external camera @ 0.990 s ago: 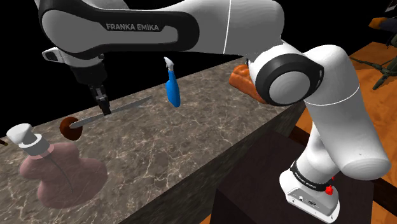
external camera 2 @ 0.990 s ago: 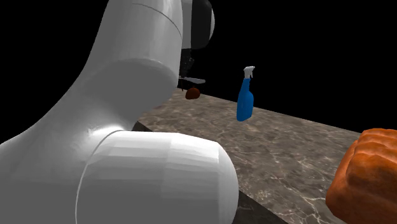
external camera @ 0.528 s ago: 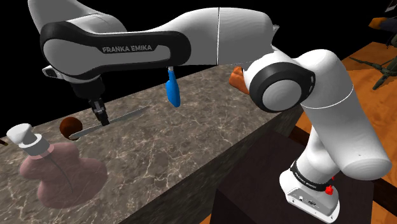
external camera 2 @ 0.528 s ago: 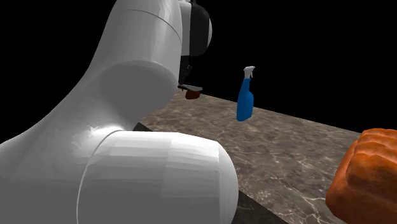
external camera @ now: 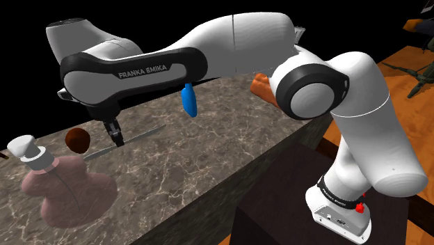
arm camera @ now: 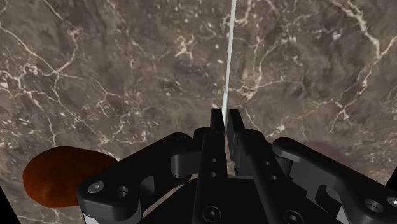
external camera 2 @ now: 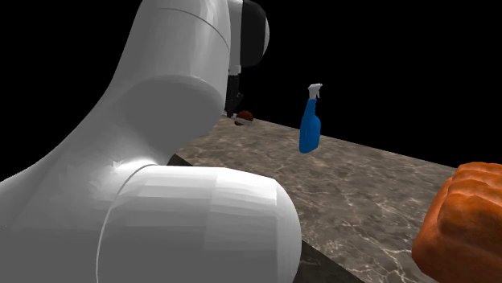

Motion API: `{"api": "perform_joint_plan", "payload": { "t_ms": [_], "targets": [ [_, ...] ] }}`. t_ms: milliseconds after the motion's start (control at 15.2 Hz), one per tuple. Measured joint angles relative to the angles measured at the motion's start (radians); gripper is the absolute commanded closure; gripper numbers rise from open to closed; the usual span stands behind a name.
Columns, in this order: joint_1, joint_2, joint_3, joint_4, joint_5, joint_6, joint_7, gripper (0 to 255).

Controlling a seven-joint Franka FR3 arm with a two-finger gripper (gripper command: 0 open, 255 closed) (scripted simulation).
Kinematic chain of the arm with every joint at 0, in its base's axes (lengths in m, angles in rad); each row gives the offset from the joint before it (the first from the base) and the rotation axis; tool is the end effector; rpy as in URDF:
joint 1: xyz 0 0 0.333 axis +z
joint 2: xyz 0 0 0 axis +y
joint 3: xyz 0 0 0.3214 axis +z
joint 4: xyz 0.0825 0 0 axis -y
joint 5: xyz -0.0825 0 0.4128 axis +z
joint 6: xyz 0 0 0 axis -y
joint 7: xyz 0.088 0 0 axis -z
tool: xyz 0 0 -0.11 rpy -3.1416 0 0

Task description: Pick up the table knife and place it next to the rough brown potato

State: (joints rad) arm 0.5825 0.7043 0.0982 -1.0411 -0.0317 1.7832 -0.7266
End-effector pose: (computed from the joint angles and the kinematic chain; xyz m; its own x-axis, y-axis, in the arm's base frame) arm 0.6258 0.4718 0.4290 0.1807 0.9822 0.0517 0.9835 -0.1810 0.0027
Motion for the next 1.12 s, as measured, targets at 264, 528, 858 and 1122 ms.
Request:
{"api": "perform_joint_plan", "payload": {
  "t_ms": [264, 528, 858, 1122],
  "targets": [
    [-0.001, -0.002, 0.000, -0.056, 0.000, 0.053, 0.001, 255],
    [-0.003, 0.006, -0.001, -0.098, -0.001, 0.104, 0.000, 255],
    [-0.004, 0.011, -0.001, -0.141, -0.001, 0.152, 0.000, 255],
    [-0.004, 0.011, -0.001, -0.144, -0.001, 0.155, 0.000, 255]
  ]
}}
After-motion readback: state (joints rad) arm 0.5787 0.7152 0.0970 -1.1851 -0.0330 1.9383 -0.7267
